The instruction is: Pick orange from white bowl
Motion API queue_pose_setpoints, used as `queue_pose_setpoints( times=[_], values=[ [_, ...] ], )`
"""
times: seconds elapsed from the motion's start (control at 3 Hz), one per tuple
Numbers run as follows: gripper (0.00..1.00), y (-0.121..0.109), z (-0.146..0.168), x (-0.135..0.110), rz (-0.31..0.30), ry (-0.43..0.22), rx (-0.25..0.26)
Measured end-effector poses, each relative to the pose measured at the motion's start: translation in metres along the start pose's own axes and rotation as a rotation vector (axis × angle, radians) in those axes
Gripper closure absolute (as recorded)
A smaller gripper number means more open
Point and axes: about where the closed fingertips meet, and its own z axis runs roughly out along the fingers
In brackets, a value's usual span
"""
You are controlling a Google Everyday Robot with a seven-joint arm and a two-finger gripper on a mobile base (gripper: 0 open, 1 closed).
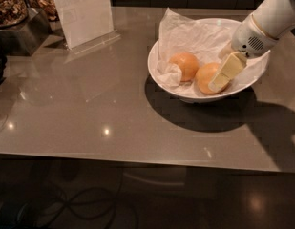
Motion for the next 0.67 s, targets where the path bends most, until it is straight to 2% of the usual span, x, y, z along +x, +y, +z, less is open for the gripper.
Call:
queue_pose_setpoints(
  times=[0.33,0.67],
  values=[
    [0.22,-0.0009,0.0114,-0.0003,0.005,-0.003,-0.030],
    [0.22,-0.0025,0.0193,0.0010,0.012,-0.005,-0.048]
  ],
)
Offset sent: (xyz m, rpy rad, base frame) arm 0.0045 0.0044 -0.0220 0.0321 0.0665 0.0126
